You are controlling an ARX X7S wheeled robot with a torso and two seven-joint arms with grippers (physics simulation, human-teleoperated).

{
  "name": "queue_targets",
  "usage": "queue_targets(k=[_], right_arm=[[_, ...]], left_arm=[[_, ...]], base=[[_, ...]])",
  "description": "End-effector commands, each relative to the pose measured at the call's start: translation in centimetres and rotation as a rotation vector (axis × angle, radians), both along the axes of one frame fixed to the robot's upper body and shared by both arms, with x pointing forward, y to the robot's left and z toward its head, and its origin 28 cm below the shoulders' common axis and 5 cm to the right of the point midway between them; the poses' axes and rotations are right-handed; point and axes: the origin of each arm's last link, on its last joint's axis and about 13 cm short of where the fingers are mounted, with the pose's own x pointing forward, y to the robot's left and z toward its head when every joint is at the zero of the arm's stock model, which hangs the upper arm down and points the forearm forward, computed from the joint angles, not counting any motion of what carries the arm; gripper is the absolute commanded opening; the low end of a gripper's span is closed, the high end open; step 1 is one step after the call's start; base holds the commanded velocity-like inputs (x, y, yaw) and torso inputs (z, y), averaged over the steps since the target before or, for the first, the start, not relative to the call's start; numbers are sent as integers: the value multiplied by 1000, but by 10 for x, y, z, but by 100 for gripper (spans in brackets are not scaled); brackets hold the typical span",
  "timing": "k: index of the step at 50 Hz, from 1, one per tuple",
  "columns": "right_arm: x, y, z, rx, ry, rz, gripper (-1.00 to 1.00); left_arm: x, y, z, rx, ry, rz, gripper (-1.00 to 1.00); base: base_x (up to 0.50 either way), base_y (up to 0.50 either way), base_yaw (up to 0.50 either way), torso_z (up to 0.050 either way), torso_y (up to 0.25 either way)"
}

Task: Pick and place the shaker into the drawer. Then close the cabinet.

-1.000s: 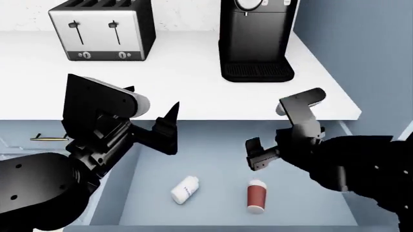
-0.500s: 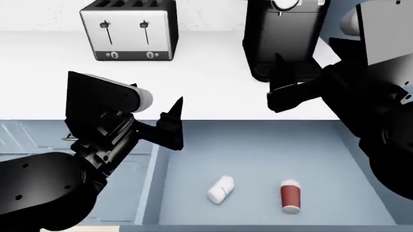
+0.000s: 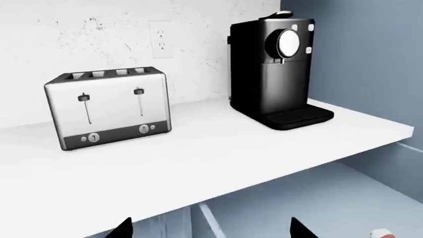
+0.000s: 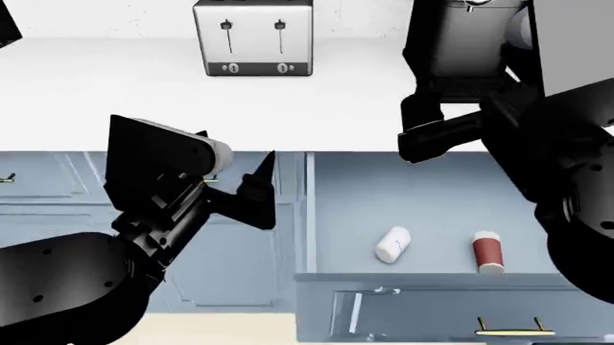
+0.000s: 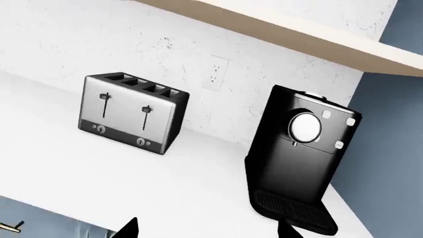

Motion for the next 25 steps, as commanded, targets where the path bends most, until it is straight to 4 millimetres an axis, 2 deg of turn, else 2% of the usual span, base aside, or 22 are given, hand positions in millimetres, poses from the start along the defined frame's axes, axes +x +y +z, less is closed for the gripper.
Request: queue_targets(k=[1, 10, 25], right_arm=[[2, 3, -4, -29, 16, 1, 100], [3, 5, -8, -34, 22, 16, 100], [8, 5, -17, -39, 41, 34, 100]], left_arm=[[-1, 0, -2, 3, 2, -4, 100], [0, -1, -6, 4, 8, -5, 100], [2, 0, -10, 7, 16, -2, 100]], base=[[-500, 355, 0, 0, 0], [-487, 383, 0, 0, 0], [-371, 456, 0, 0, 0]])
